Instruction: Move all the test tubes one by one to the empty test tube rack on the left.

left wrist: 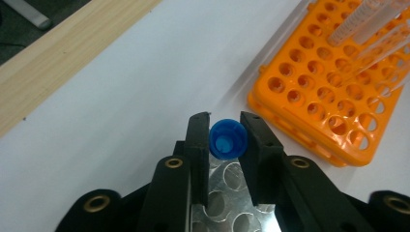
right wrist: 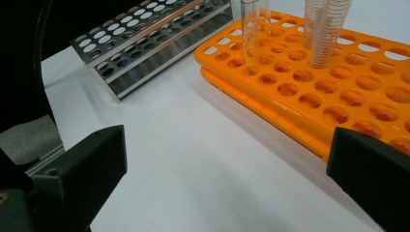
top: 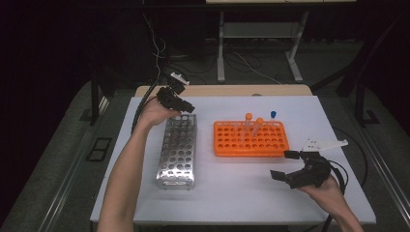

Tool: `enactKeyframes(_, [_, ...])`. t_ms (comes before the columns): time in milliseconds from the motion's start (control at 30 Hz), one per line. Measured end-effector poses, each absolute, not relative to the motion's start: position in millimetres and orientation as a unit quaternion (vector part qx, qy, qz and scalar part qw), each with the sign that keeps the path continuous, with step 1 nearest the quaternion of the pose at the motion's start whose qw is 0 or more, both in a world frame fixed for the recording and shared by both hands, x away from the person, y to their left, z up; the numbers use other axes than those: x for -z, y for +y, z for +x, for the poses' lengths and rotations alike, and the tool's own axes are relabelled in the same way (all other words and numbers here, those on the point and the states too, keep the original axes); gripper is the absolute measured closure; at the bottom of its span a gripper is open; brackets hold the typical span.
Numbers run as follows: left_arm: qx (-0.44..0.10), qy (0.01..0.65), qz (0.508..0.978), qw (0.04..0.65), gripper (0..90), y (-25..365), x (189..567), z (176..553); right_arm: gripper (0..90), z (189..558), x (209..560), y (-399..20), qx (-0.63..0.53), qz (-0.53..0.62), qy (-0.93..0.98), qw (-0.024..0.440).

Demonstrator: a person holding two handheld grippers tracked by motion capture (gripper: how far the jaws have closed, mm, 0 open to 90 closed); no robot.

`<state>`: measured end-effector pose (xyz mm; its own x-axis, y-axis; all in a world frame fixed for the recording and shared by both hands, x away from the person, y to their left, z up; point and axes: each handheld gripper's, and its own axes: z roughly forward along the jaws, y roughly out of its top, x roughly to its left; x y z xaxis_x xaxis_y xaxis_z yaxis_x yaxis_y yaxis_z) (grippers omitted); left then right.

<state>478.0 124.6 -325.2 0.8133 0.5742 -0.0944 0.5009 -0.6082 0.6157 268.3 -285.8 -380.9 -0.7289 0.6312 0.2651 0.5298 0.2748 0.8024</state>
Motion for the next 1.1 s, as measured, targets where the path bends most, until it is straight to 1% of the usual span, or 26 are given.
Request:
enactKeyframes(33, [-0.057, 0.300, 0.895, 0.324, 67.2, 125.3, 324.1, 477.2, 0.2, 269.3, 380.1, -286.2, -0.477, 0.364, 0.798, 0.053])
enactKeyframes(100, [-0.056, 0.301, 0.894, 0.328, 66.5, 126.4, 321.4, 474.7, 0.3, 270.0, 379.6, -286.2, -0.476, 0.366, 0.798, 0.053])
enactKeyframes(300, [-0.056, 0.298, 0.890, 0.341, 57.0, 127.4, 308.6, 463.0, 0.3, 278.3, 373.2, -287.9, -0.472, 0.365, 0.801, 0.058])
enactKeyframes(667, [-0.069, 0.302, 0.871, 0.380, 32.8, 133.1, 287.7, 429.0, 0.3, 309.5, 359.2, -291.8, -0.455, 0.369, 0.807, 0.070])
enactKeyframes(733, [-0.070, 0.301, 0.868, 0.389, 30.4, 135.3, 285.1, 421.8, 0.3, 315.8, 358.1, -292.8, -0.452, 0.372, 0.808, 0.071])
enactKeyframes(833, [-0.069, 0.295, 0.861, 0.410, 29.4, 137.1, 282.1, 408.1, 0.3, 325.5, 357.9, -294.7, -0.447, 0.377, 0.807, 0.077])
enactKeyframes(933, [-0.071, 0.290, 0.860, 0.413, 23.6, 138.0, 281.7, 396.4, 0.3, 335.7, 359.6, -298.2, -0.446, 0.387, 0.803, 0.078])
enactKeyframes(1100, [-0.074, 0.296, 0.852, 0.426, 17.2, 142.3, 283.5, 381.2, 0.3, 349.8, 362.6, -303.4, -0.442, 0.398, 0.800, 0.080])
